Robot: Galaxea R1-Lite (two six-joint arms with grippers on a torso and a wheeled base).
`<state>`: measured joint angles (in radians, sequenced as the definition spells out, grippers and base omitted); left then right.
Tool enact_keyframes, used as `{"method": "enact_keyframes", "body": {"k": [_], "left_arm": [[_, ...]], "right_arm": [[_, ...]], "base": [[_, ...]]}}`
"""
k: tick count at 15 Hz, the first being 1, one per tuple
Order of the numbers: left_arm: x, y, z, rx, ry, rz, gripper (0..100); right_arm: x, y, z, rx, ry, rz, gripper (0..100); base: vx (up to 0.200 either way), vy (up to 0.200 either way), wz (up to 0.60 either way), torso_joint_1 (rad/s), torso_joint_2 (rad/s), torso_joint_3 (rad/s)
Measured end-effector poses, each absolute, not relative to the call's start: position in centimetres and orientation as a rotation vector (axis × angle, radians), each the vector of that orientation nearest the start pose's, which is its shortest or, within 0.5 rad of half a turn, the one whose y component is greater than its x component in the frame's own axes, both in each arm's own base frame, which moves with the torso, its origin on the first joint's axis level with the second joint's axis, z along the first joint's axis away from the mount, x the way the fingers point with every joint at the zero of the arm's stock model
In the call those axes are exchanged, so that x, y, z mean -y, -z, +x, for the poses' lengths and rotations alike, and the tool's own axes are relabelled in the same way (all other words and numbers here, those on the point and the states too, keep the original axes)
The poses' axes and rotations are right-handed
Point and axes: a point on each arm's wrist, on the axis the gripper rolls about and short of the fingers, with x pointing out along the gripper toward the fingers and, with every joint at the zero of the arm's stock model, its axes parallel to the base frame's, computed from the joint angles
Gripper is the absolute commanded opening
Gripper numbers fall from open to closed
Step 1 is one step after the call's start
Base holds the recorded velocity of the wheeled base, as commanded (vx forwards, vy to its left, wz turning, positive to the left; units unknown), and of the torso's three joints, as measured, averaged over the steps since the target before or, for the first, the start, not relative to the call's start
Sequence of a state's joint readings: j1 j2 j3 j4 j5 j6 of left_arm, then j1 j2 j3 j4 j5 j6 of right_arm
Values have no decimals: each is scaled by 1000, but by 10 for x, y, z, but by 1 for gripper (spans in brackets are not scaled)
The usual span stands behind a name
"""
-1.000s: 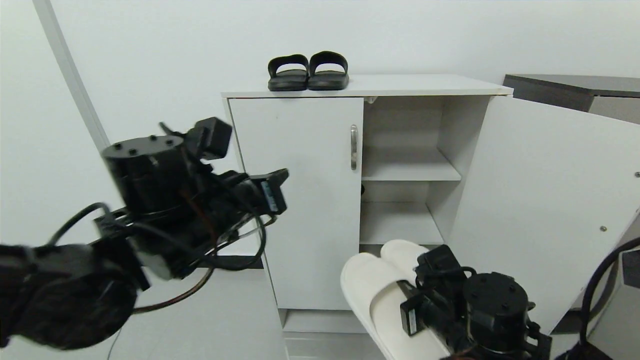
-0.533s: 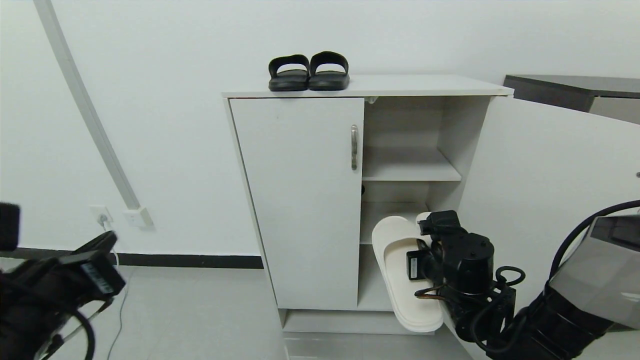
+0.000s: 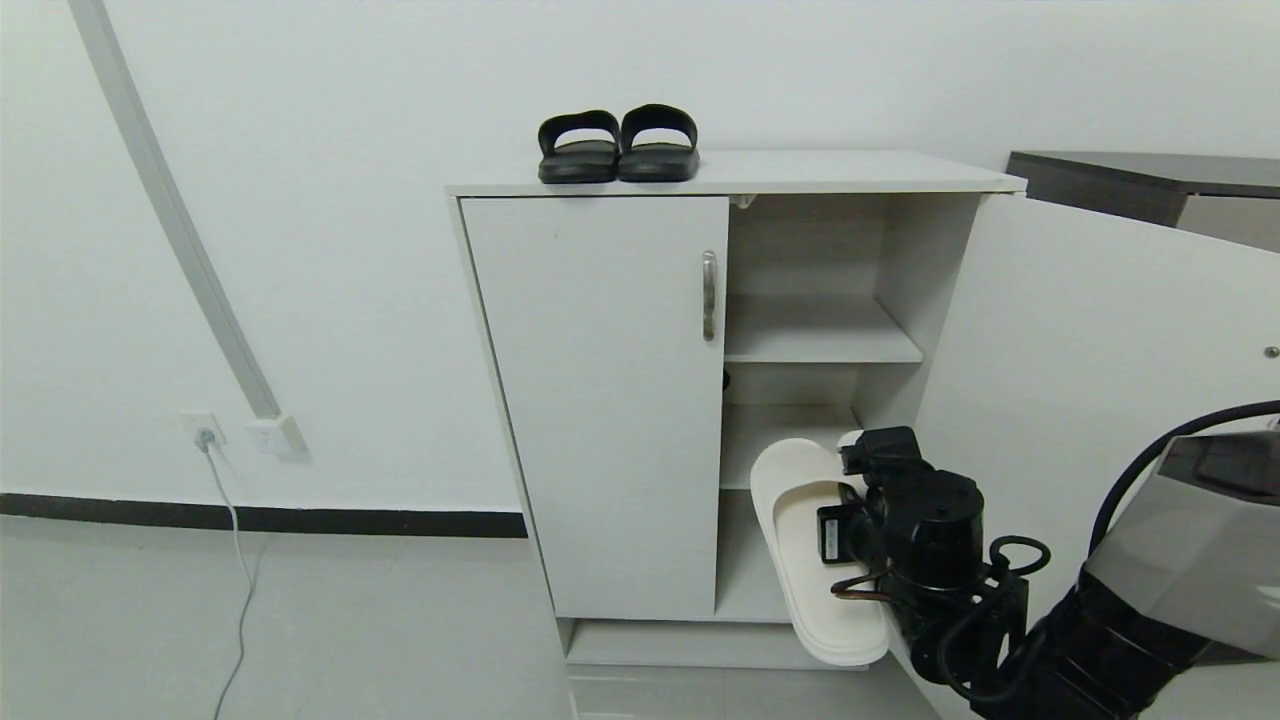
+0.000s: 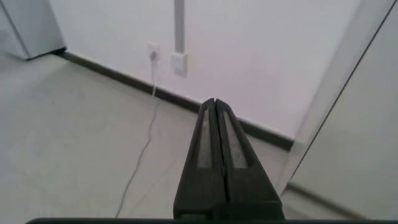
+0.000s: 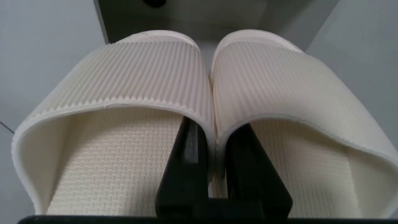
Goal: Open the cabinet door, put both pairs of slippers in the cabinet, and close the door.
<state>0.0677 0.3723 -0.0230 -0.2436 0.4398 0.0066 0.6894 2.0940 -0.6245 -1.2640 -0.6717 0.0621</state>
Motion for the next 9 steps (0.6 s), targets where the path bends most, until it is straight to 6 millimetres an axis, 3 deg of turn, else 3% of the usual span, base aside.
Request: {"method": "enact_keyframes", "body": {"k": [3, 5, 9], "left_arm": [[-4, -87, -10, -109, -336, 30, 0], [-1, -83, -13, -77, -219, 31, 0], [-1, -82, -16, -47, -146, 61, 0]], "right_arm": [[-204, -70, 269, -169, -13, -74, 0], [-204, -70, 269, -168, -14, -73, 0], [-205, -70, 268, -169, -18, -75, 0]], "base": [[0, 0, 0, 0, 0, 0], [0, 0, 0, 0, 0, 0], [0, 0, 0, 0, 0, 0]]}}
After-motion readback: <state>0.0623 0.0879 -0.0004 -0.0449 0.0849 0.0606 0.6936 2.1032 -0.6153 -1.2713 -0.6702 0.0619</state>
